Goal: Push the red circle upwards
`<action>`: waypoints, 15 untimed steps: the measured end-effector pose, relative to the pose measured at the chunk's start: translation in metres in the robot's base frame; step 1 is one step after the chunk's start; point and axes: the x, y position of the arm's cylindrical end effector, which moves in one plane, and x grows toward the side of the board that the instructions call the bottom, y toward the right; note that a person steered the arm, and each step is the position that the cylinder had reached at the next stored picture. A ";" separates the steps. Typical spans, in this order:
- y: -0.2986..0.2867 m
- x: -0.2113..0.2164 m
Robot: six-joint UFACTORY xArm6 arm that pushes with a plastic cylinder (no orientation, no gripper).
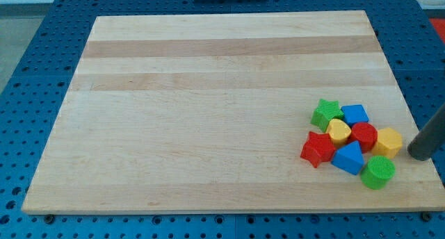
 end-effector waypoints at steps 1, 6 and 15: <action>-0.004 0.000; -0.041 0.000; -0.080 0.068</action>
